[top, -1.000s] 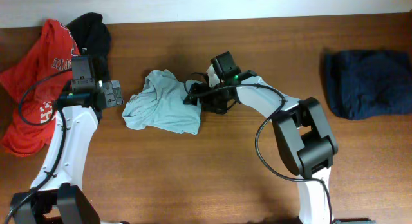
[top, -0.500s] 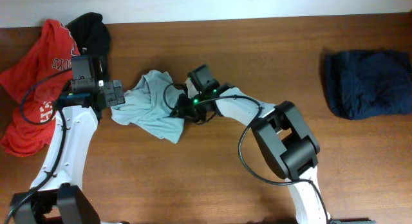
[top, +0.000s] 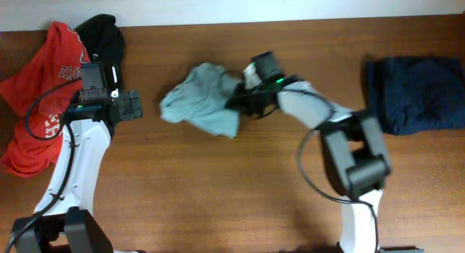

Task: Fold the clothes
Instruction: 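Lift the light blue bundle with the right gripper and carry it rightward, then lower the bundle onto the navy garment and open the right gripper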

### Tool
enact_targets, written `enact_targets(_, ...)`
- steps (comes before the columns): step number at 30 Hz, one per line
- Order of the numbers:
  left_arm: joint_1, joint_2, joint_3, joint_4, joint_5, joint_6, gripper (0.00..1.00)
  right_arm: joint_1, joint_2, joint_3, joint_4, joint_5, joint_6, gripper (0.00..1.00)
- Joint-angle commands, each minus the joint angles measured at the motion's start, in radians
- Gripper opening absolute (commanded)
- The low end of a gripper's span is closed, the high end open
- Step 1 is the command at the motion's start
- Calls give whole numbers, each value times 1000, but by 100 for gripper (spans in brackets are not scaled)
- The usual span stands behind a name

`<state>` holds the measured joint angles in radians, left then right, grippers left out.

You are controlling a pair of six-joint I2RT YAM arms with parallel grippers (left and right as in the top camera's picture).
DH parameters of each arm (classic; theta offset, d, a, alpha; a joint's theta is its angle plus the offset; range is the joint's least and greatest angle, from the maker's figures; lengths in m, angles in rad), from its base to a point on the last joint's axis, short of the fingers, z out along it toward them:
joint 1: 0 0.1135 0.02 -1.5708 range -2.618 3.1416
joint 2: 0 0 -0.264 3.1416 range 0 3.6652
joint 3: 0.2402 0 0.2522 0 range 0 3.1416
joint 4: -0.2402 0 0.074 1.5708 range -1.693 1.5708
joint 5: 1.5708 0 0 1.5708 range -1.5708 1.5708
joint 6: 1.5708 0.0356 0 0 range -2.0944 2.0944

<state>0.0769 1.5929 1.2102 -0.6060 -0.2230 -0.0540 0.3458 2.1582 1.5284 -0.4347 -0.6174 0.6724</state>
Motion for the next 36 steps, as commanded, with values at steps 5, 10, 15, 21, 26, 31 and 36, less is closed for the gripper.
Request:
enact_targets(5,0,-24,20,8,26,-14,99,-178,-176,67,-157,136,-145,4)
enact_targets(10,0,-24,20,7,60,-14,99,-270,-200,112,-199,140,-145,4)
enact_targets(15,0,-24,20,7,70,-14,99,-340,-219,169,-246,140,-175,4)
enact_targets(21,0,-24,20,7,71,-14,99,-435,-229,300,-361,140,-242,4)
enact_targets(26,0,-24,20,7,71,-14,99,-513,-229,415,-431,130,-274,4)
enact_targets(31,0,-24,20,7,71,-14,99,-599,-229,509,-468,128,-288,4)
enact_targets(36,0,-24,20,6,71,-14,99,-709,-229,537,-491,128,-322,4)
